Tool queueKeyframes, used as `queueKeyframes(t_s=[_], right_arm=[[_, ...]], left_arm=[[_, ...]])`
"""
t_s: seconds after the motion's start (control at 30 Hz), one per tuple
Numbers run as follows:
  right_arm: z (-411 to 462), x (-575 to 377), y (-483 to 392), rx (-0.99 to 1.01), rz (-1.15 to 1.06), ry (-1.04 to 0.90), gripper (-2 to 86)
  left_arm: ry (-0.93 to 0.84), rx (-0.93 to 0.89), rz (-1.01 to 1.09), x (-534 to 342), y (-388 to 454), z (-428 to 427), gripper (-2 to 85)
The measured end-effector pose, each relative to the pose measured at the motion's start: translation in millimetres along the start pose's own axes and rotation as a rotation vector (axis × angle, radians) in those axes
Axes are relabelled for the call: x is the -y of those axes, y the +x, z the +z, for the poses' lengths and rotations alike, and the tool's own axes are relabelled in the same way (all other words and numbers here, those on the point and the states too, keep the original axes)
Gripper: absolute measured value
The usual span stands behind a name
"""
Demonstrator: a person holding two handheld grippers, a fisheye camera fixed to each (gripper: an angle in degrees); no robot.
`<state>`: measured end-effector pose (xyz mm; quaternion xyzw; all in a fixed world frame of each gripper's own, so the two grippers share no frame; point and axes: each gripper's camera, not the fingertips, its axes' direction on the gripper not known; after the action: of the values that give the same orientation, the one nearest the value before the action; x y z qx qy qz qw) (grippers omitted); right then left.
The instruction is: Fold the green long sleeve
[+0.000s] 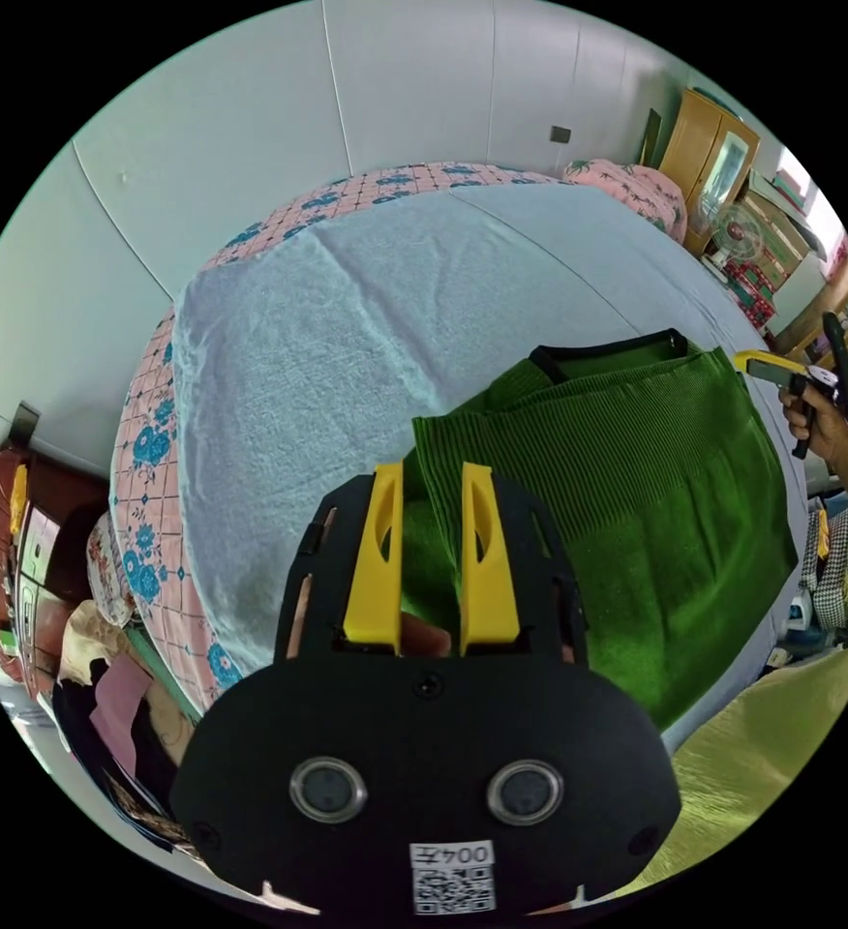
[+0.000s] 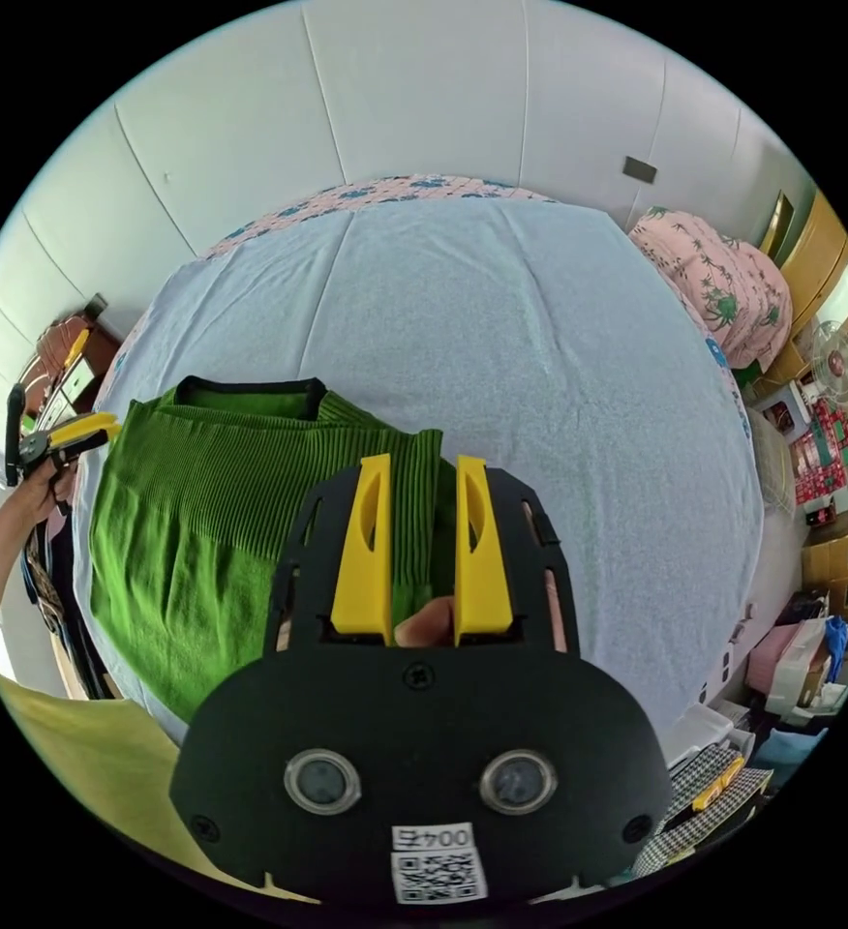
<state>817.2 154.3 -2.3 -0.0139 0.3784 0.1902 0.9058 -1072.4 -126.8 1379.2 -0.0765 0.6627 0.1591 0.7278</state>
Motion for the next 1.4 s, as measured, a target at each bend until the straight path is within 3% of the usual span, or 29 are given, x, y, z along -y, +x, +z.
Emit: queueKeyframes(t_s=[0.3,0.5,0.83,1.0,1.23,1.4], right_arm=[[13,15,17,0.077,-0.008,-0.020,11.5],[30,26,20,0.009,-0.031,-0.077,2.7],[-60,-9,30,-0.013,-0.091,0.179,0.1],[-37,9,59,-0.003,-0.026,0.147,0.4],[33,29,87,0.012,0.058,-0.018,3.6],[37,28,110,0.076,0.177,-0.018,7.4]], left_arm=[[0.054,-0.154,-0.013,6,-42,13,5.5],[0.055,-0.076,-0.004,-4,-50,14,2.2],[0.321,-0.001,-0.202,-53,-79,-62,1.3],[0.288,0.033,-0.233,-43,-102,-46,1.1],[0.105,0.092,-0.181,-26,-118,10,1.1],[0.104,0.012,-0.313,-33,-148,14,1.3]])
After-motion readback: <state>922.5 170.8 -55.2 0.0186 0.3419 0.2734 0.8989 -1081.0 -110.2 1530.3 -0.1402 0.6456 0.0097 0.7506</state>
